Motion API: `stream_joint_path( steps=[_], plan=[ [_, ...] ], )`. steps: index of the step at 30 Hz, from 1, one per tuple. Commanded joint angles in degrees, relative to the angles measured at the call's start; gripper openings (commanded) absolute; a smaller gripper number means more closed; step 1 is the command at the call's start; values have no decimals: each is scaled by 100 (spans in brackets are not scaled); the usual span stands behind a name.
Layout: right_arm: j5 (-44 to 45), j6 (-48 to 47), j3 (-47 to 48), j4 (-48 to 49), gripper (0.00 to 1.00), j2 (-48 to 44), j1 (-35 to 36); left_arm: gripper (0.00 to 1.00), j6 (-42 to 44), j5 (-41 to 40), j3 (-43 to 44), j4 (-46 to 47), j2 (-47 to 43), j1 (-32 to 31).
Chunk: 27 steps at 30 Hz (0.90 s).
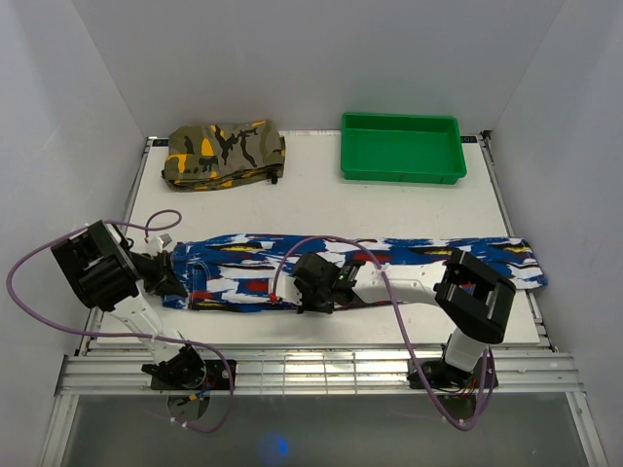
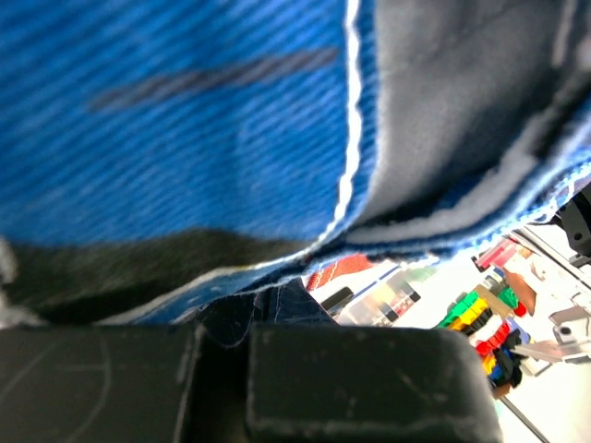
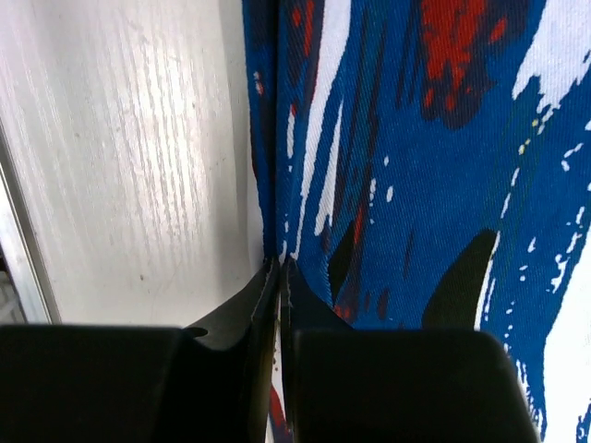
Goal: Fold and stack the trousers
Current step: Fold the trousers
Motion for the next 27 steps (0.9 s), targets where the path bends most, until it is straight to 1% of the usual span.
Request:
stream_joint_path(
  steps=[1,4,6,8,13,14,16,17,18,19,22,23,24,25,26,27],
  plan=[
    [-170,239,-49,-189,8,363,12,0,182,-971,314,1207,4,233],
    [-73,248,100,-109,8,670,12,0,155,-1120,481,1303,-40,303],
    [-99,265,258,-91,8,890,12,0,155,-1419,561,1452,-57,356],
    [-143,327,575,-91,8,1023,12,0,164,-1769,657,1558,-49,461],
    [-433,458,1374,-232,8,1691,29,0,348,-2307,860,2041,-110,690],
    [-494,528,1619,-258,8,1796,29,0,514,-2299,947,2086,-189,699],
    [-626,608,1858,-311,8,2034,47,0,690,-1686,1088,1902,-329,725],
    [-696,678,2068,-328,8,2104,64,1,944,-1370,1236,1771,-547,725],
    [-723,704,2157,-381,8,2235,73,7,1085,-619,1308,1422,-680,725],
    [-758,739,2236,-399,8,2280,73,16,1182,-307,1369,1279,-812,717],
    [-873,915,2474,-408,8,2456,82,29,1272,449,1633,848,-1208,620],
    [-899,968,2535,-416,8,2517,82,42,1237,557,1712,768,-1270,594],
    [-943,1047,2657,-434,8,2614,82,58,1123,628,1869,646,-1349,533],
    [-952,1065,2711,-460,8,2667,91,63,1070,724,1966,575,-1376,497],
    [-960,1091,2755,-460,8,2711,91,76,1017,777,2063,513,-1393,479],
    [-934,1126,2790,-452,8,2755,91,77,938,830,2142,443,-1411,462]
  ],
)
